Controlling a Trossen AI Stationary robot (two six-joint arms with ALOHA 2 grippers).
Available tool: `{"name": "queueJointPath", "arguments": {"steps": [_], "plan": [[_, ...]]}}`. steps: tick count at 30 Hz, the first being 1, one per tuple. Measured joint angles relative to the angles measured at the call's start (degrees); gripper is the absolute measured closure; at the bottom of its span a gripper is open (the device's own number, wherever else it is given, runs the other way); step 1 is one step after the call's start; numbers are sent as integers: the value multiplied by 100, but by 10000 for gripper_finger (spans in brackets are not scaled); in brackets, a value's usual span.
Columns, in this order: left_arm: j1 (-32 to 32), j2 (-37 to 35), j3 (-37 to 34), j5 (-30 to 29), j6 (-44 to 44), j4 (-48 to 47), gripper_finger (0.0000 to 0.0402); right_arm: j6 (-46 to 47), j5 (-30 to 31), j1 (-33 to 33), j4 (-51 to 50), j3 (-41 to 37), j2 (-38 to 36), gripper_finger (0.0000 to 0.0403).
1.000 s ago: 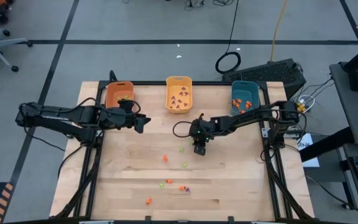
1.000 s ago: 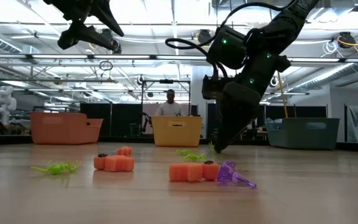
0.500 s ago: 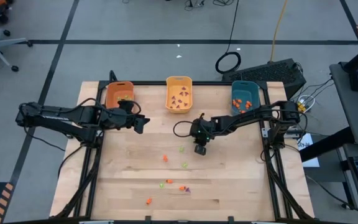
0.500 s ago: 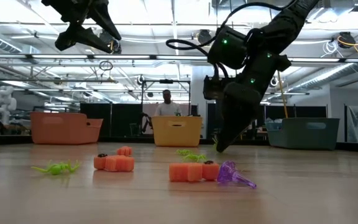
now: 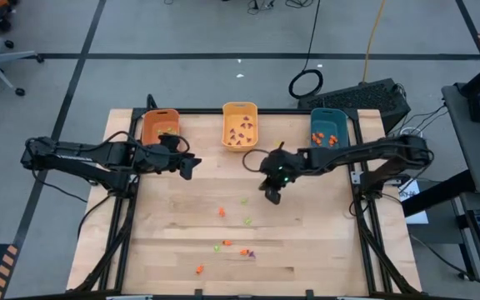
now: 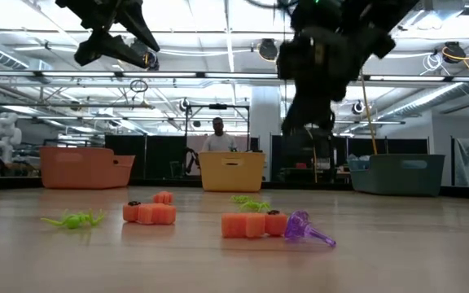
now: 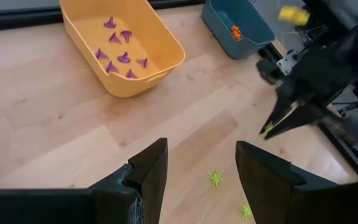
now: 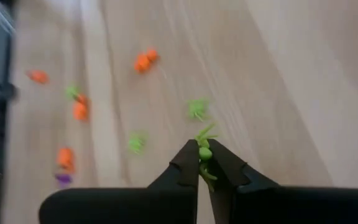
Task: Sort Halloween decoration
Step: Put the green spider toy into the orange bin
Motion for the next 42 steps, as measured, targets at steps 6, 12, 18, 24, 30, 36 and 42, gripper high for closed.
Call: {"name": "queueJointPath", "arguments": {"steps": [6,12,18,24,30,36,42], "plan": [[0,0,0,85,420,390,213,192,5,0,59,2,-845,401],[0,0,0,144,913,1172,213,192,33,0,72,4,-1551,401],[0,0,0,62,1130,1722,213,105,42,0,138,9,-2007,401],[0,0,0,37,1134,1813,213,86,44,0,243,9,-2312,401],[0,0,0,77,1135,1956,213,-355,36,0,566,11,-2421,401],[0,-1,0,168,1166,2121,213,-761,29,0,793,11,-2459,401],[0,0,0,190,1181,2212,213,-777,27,0,824,11,-2459,401]]}}
